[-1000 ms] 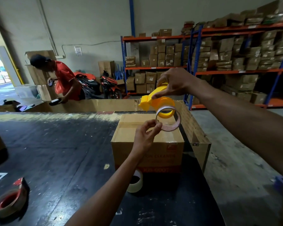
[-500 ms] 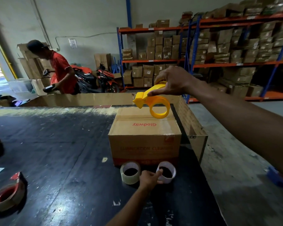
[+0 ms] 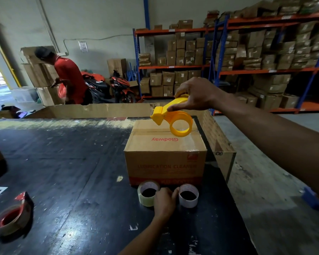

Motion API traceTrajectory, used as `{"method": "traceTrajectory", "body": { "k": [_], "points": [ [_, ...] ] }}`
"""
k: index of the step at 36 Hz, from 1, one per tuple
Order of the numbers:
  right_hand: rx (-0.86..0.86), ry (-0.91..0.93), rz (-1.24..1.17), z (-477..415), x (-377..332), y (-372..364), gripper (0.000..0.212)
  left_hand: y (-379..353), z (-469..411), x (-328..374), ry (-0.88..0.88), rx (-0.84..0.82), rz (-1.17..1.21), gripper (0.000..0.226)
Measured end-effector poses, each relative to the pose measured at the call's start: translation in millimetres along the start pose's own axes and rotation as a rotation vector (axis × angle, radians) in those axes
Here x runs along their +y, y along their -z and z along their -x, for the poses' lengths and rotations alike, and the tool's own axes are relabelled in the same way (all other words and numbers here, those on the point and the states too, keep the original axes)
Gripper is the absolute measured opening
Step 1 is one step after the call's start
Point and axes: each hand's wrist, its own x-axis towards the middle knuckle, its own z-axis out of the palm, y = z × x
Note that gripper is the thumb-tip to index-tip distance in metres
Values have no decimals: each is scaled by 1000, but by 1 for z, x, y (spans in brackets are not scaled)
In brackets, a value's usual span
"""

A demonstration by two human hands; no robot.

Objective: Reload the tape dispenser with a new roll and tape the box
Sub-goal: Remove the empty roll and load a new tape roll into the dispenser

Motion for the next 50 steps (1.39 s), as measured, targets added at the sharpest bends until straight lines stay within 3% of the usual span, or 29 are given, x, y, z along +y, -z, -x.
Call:
{"method": "traceTrajectory", "body": {
  "k": [4, 6, 10, 12, 18, 21, 26, 29, 37, 44, 50],
  "points": [
    [-18, -17, 16, 0, 0, -8, 103, 29, 1, -15, -195, 362, -81, 30],
    [-31, -30, 10, 0, 0, -13, 105, 43, -2, -31, -180, 434, -191, 52],
    [-52, -48, 12, -2, -1, -22, 108, 59, -14, -69, -67, 188, -147, 112],
    [-62, -44, 23, -4, -2, -26, 106, 63, -19, -81, -58, 29, -146, 124],
    [-87, -57, 16, -7, -12, -37, 100, 75, -28, -96, -99, -128, -261, 117],
    [-113, -60, 18, -7, -16, -43, 100, 72, -31, -94, -75, -117, -224, 123],
    [-132, -83, -2, -6, -18, -52, 100, 67, -31, -100, -126, -57, -69, 114],
    [-151, -88, 7, -4, -18, -53, 92, 68, -17, -94, -258, -6, -13, 107],
    [-172, -110, -15, -7, -14, -69, 106, 90, 12, 2, -625, 185, 255, 104],
    [-179, -121, -97, -8, -18, -68, 105, 110, 3, 75, -744, 400, 367, 103],
    [-177, -153, -190, 1, -16, -58, 88, 115, -10, 86, -754, 487, 274, 100]
  ]
}}
